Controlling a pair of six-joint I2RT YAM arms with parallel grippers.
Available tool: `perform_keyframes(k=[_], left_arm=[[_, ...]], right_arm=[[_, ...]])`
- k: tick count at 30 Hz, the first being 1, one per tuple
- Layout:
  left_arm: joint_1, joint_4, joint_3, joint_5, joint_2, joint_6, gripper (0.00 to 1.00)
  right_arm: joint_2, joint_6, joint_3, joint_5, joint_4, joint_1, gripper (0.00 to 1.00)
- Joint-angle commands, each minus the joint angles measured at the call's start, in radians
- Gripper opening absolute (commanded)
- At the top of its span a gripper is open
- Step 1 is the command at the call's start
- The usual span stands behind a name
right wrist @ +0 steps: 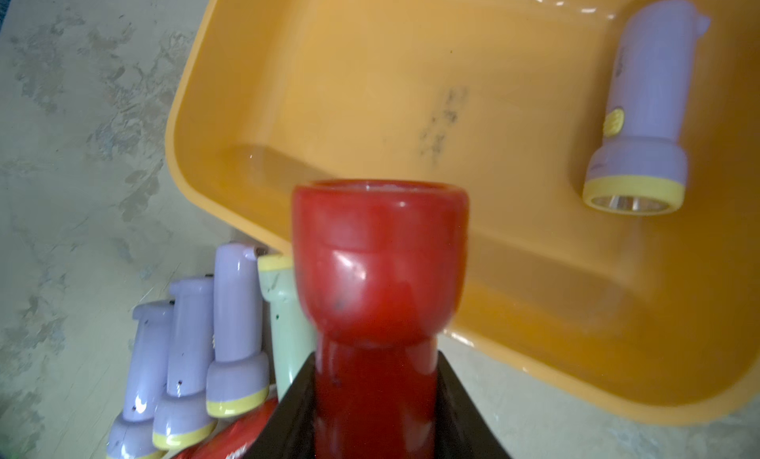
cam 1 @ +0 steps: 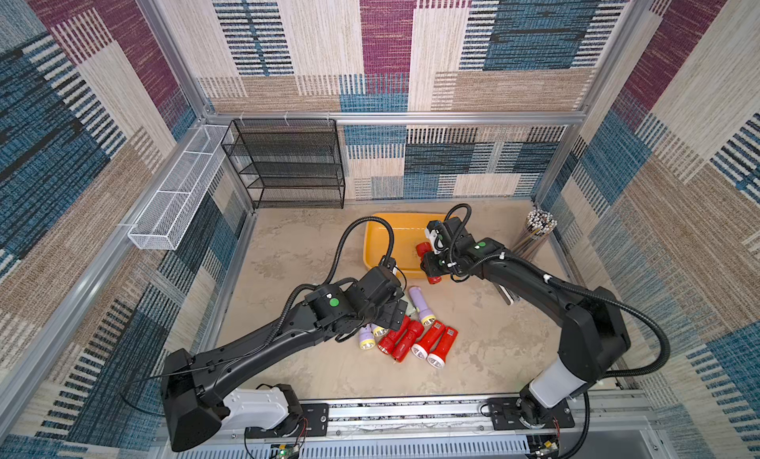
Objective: Put the flashlights into the storage boxes
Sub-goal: Pick up the flashlight from the center of the board, then place the flashlight at the storage box.
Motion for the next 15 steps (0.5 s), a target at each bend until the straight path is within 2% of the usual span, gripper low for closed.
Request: perform_keyframes(k=[1,15], left_arm=[[0.005,0.0,0.039,-0.02,0.026,0.047,0.96],[0.072,-0.01,0.19,0.031,0.182,0.117,0.96]], right_arm=[[0.091,-0.036,0.091,0.053,-0.01,-0.012,0.39],[0.523,-0.095,0.531,0.017,-0.077,-0.174,0.4]])
